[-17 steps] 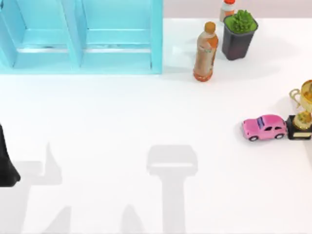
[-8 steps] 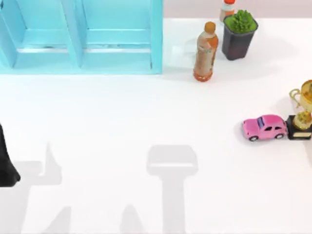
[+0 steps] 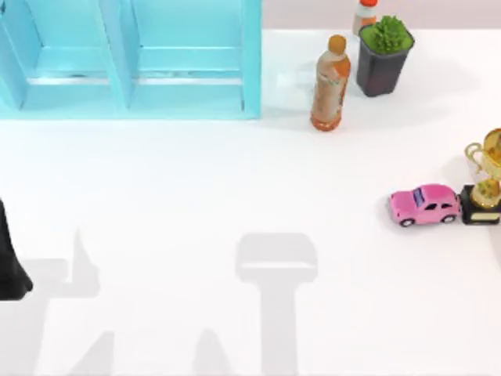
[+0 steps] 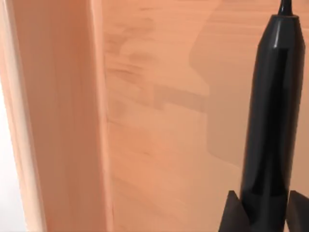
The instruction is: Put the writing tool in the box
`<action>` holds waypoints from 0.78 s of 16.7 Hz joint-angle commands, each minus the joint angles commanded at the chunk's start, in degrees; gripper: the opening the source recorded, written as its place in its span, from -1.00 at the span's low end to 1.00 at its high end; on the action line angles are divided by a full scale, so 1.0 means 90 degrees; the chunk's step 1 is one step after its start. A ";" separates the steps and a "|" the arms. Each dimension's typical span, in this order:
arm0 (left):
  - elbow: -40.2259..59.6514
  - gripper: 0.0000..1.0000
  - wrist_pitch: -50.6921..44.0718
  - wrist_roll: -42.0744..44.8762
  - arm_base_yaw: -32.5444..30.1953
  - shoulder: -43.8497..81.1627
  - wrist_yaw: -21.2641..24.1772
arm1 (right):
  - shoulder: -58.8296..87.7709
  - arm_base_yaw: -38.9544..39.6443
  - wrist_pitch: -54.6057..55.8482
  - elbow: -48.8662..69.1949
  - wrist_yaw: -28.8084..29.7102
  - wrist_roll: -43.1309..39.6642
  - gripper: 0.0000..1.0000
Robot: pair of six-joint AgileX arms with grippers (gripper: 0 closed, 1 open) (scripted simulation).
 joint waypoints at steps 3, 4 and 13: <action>0.0000 1.00 0.0000 0.0000 0.0000 0.0000 0.0000 | 0.0000 0.0000 0.0000 0.0000 0.0000 0.0000 -1.00; 0.0000 1.00 0.0000 0.0000 0.0000 0.0000 0.0000 | 0.0000 0.0000 0.0000 0.0000 0.0000 0.0000 -0.85; 0.0000 1.00 0.0000 0.0000 0.0000 0.0000 0.0000 | 0.0000 0.0000 0.0000 0.0000 0.0000 0.0000 0.51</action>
